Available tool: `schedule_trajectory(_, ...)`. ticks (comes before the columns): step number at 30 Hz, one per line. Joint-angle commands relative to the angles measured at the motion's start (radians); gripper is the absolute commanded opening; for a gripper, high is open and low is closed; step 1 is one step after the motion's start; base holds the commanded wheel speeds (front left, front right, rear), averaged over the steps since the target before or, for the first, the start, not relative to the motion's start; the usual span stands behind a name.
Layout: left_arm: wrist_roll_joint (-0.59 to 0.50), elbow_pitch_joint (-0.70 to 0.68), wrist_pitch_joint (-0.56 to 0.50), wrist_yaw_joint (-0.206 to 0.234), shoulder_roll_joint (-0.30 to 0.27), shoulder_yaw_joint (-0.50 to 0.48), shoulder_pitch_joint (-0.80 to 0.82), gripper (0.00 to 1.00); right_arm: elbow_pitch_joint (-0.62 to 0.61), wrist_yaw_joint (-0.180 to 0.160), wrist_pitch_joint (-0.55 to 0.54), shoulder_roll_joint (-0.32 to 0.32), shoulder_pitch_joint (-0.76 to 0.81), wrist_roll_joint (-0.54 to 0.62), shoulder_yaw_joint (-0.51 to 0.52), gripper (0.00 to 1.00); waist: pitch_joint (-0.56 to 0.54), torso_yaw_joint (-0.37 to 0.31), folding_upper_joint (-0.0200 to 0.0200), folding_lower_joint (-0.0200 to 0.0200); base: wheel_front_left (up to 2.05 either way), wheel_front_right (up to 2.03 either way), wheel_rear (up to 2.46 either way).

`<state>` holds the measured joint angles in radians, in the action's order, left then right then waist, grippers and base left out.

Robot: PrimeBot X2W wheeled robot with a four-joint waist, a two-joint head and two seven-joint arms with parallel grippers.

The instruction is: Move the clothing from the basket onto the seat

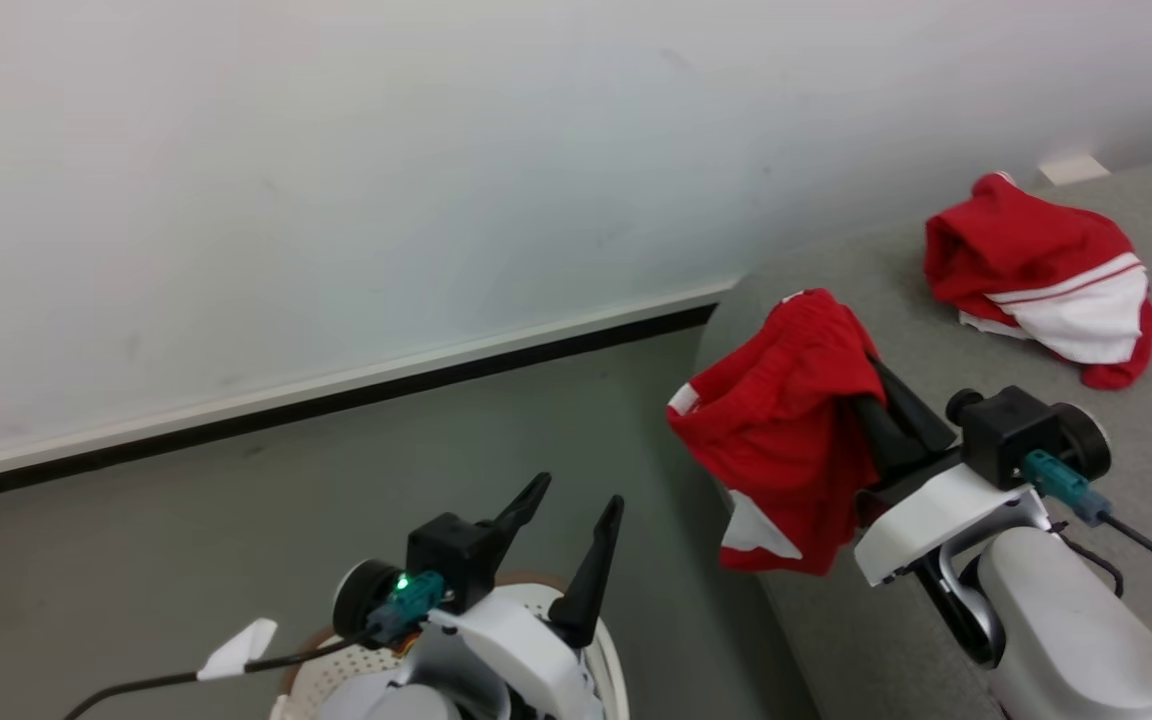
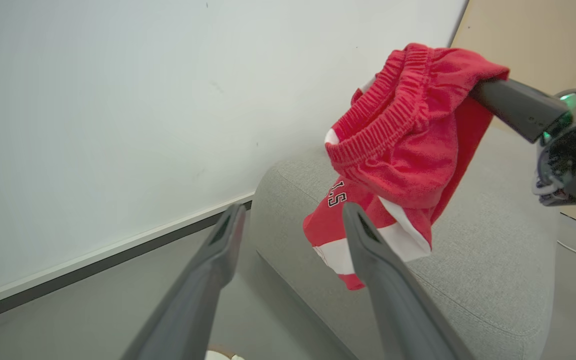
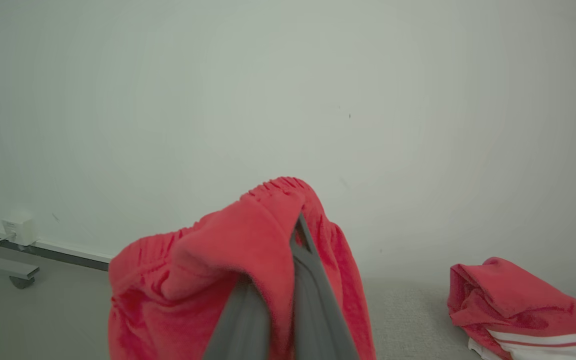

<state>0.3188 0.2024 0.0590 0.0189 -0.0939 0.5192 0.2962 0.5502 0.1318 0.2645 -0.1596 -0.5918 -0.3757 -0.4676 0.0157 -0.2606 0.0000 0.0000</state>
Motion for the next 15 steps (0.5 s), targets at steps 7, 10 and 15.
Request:
schedule_trajectory(7,-0.026,-0.013,0.008,-0.021,0.019,0.053,0.093,1.00,-0.050,-0.002,0.000,-0.052,-0.018,-0.009,0.064,0.00,0.153,-0.078,0.0000,0.0000,0.00,0.00,0.00)
schedule_trajectory(10,-0.042,-0.014,0.006,-0.035,0.025,0.081,0.151,1.00,-0.078,-0.002,0.000,-0.076,-0.051,0.000,0.117,0.00,0.238,-0.068,0.0000,0.0000,0.00,0.00,0.00)
schedule_trajectory(15,-0.068,-0.007,0.012,-0.061,0.032,0.124,0.260,1.00,-0.126,-0.002,0.000,-0.138,-0.145,0.016,0.241,0.00,0.397,-0.013,0.0000,0.0000,0.00,0.00,0.00)
